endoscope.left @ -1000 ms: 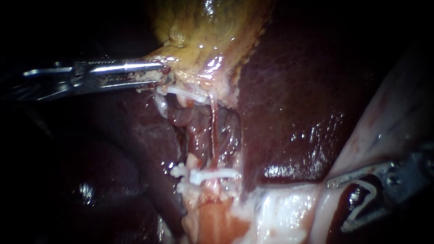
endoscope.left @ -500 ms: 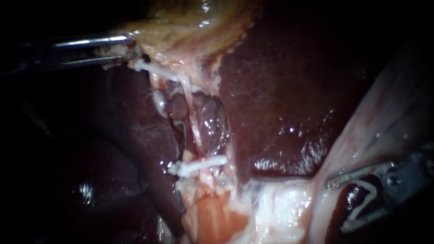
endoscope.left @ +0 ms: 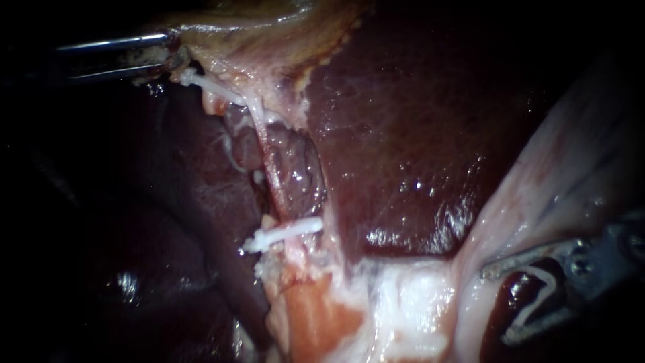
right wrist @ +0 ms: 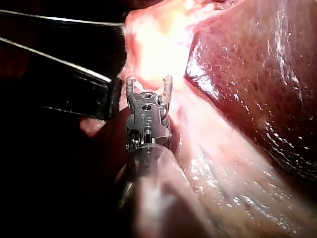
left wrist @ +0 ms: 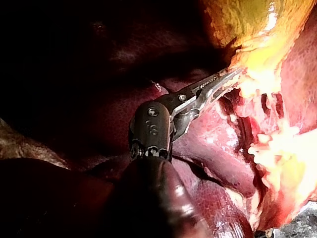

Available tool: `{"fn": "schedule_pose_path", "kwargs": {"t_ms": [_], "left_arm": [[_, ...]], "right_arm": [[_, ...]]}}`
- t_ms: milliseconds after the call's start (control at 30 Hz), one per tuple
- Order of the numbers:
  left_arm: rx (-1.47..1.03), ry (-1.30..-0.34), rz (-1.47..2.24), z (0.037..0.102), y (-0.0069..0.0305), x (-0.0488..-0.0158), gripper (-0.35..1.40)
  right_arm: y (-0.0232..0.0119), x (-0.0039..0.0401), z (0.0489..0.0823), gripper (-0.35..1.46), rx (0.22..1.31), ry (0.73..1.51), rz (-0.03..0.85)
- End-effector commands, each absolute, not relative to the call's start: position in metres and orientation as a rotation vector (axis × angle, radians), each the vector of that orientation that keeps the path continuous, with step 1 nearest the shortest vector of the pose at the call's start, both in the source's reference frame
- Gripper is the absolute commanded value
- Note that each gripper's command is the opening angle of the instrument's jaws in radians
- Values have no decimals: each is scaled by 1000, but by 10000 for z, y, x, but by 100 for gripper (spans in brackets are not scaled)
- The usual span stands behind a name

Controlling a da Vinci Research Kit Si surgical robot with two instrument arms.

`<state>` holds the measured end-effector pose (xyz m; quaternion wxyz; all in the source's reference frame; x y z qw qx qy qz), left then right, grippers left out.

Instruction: Clipping second clip right tube

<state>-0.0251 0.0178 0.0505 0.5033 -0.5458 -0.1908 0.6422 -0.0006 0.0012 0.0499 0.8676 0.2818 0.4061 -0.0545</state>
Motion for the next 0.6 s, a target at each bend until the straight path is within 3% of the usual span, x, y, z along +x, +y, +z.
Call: {"fn": "schedule_pose_path", "kwargs": {"t_ms": [33, 233, 600], "left_arm": [[-1318, -461, 1553, 505, 178, -251, -35], [-1320, -465, 1554, 506, 177, -252, -35], [-1321, -466, 1554, 506, 176, -254, -35]], "right_arm": [[13, -1, 499, 50, 605, 883, -71], [29, 30, 495, 49, 688, 936, 118], [54, 103, 513, 49, 735, 916, 277]]}}
